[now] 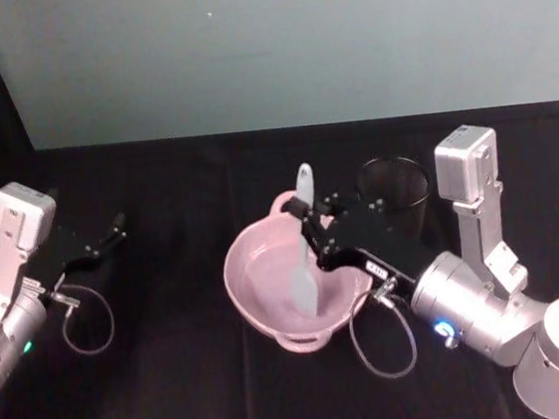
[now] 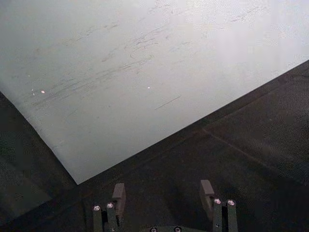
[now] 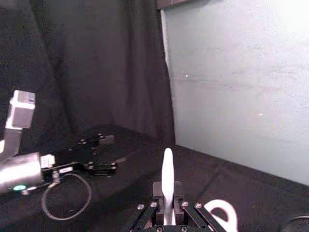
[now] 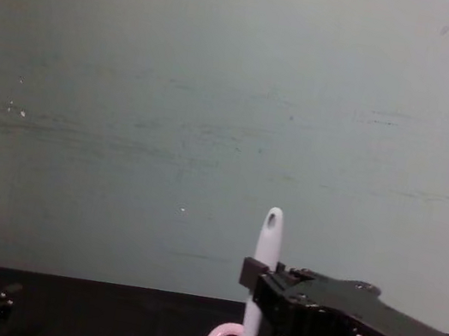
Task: Use the one hand to pick up the spoon and stir the clear water in the bowl.
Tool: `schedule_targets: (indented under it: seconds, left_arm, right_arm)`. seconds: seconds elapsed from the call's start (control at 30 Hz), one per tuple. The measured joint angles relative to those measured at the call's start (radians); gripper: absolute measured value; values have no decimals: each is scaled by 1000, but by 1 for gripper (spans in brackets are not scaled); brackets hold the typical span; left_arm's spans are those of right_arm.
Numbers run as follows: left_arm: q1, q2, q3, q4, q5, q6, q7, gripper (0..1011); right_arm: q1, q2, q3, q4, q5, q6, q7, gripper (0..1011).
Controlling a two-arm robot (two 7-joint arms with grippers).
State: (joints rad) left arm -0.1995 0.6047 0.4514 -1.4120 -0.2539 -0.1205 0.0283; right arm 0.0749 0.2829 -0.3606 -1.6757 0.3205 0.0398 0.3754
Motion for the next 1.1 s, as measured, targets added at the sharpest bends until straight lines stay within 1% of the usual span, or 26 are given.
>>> schedule_targets:
  seconds: [0.1, 0.2, 0.43, 0.5, 0.53, 0.6, 0.63, 0.67, 0.73, 0.8, 0.87, 1.1]
  left_arm:
    - [0, 0, 0, 0, 0, 0, 0, 1011]
    - [0, 0, 0, 0, 0, 0, 0, 1011]
    - [0, 0, 0, 0, 0, 0, 0, 1011]
    - [0, 0, 0, 0, 0, 0, 0, 1011]
    - [0, 0, 0, 0, 0, 0, 0, 1011]
    - [0, 0, 0, 0, 0, 0, 0, 1011]
    - [0, 0, 0, 0, 0, 0, 0, 1011]
    - [0, 0, 0, 0, 0, 0, 0, 1011]
    - [0, 0, 0, 0, 0, 0, 0, 1011]
    - [0, 0, 0, 0, 0, 0, 0, 1011]
    - [0, 0, 0, 0, 0, 0, 0, 1011]
    - [0, 0, 0, 0, 0, 0, 0, 1011]
  right_arm:
    - [3, -6, -13, 0, 20, 14, 0, 117]
    - [17, -18, -28, 12, 29, 19, -6, 117]
    - [56, -52, -58, 61, 24, 8, -32, 117]
    - [79, -71, -67, 93, 5, -10, -50, 117]
    - [79, -71, -67, 93, 5, -10, -50, 117]
    - [100, -90, -72, 126, -20, -29, -72, 117]
    - [100, -90, -72, 126, -20, -29, -72, 117]
    - [111, -100, -71, 145, -33, -39, -86, 117]
    - [119, -110, -69, 160, -46, -46, -101, 117]
    - [126, -119, -65, 174, -59, -54, -114, 117]
    - [137, -135, -52, 198, -85, -72, -139, 117]
    - [143, -144, -23, 221, -129, -104, -167, 117]
